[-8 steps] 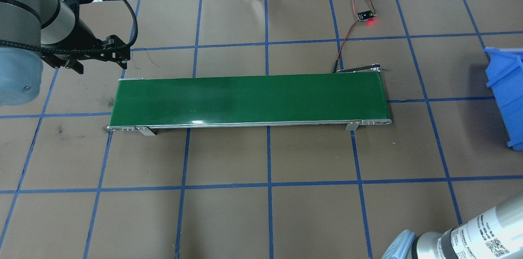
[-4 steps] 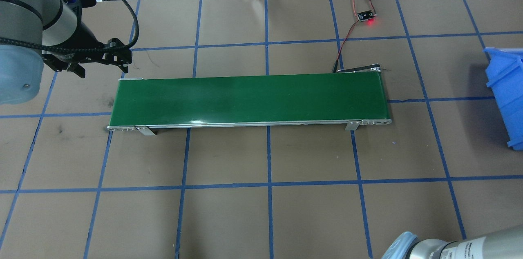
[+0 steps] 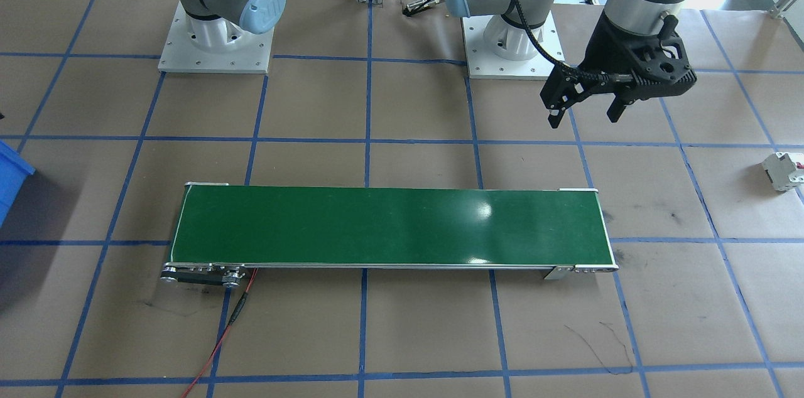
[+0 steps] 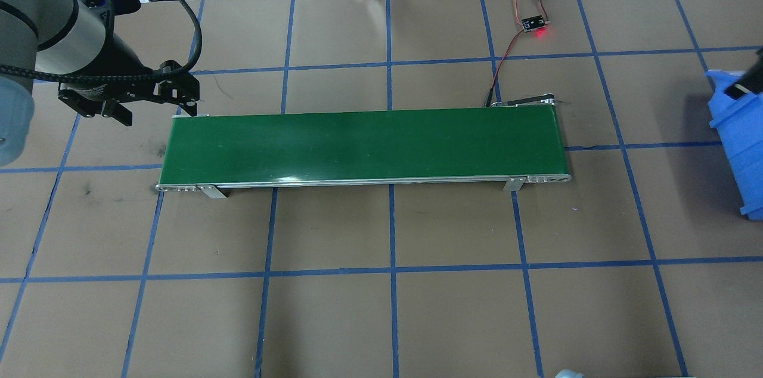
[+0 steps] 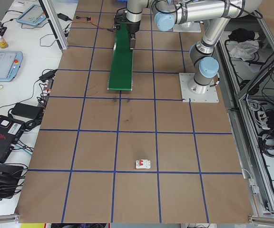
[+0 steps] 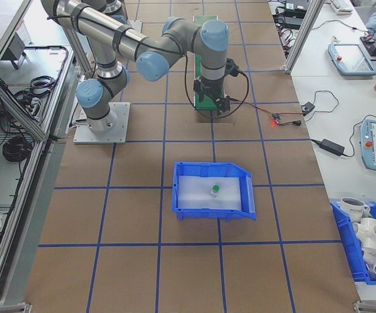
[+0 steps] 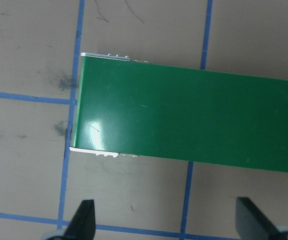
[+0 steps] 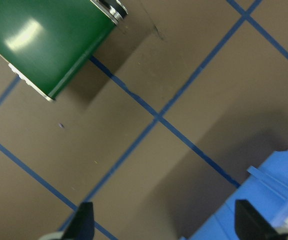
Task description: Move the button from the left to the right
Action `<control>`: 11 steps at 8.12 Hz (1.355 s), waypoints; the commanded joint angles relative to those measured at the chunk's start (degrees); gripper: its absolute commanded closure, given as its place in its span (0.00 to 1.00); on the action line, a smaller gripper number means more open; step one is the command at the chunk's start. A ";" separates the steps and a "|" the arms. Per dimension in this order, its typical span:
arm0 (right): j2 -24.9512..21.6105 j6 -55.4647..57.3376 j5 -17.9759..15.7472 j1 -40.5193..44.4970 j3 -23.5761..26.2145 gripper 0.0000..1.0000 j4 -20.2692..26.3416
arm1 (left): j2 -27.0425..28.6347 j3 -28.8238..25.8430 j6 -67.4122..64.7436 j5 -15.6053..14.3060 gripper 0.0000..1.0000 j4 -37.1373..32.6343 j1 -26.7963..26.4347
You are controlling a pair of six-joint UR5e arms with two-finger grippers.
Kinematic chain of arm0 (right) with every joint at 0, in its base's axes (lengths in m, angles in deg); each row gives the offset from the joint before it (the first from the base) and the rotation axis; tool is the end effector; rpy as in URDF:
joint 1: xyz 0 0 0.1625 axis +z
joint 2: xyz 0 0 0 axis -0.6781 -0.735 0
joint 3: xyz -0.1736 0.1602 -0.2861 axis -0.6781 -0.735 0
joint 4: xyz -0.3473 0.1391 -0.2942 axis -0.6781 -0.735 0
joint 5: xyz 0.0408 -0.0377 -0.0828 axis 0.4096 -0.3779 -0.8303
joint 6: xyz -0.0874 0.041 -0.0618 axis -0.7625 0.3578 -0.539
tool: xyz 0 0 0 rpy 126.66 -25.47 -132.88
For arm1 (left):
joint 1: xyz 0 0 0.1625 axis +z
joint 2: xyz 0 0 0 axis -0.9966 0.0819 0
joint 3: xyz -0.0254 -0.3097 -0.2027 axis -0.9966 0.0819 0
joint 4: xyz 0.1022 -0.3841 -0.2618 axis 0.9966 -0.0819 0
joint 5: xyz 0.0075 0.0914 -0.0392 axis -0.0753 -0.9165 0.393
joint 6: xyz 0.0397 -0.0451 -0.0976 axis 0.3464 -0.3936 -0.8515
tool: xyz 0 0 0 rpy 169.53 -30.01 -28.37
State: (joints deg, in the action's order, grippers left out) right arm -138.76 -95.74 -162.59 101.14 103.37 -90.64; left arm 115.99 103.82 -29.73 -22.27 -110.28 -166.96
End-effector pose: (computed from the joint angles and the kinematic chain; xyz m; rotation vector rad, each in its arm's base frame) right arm -0.1803 -0.5586 0.3853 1.1557 -2.9176 0.0946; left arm -0.0561 -0.5356 0.3900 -0.1907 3.1188 -0.1839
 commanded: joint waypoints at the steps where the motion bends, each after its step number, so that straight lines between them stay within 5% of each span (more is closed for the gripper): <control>1: -1.77 35.91 -0.05 18.74 -0.11 0.00 3.16 | -0.36 0.51 -0.12 2.30 0.00 -1.33 -0.17; 4: -0.98 62.02 -3.30 33.47 -0.19 0.00 3.07 | -0.17 0.43 -0.12 2.38 0.00 -0.63 -1.92; 11: -0.72 62.68 -3.74 33.67 -0.11 0.00 2.81 | -0.35 0.78 0.85 0.89 0.00 -0.28 -2.90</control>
State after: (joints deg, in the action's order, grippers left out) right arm -139.59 -33.11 -166.06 134.79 103.18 -87.79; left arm 115.65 104.41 -28.94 -21.27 -110.57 -169.83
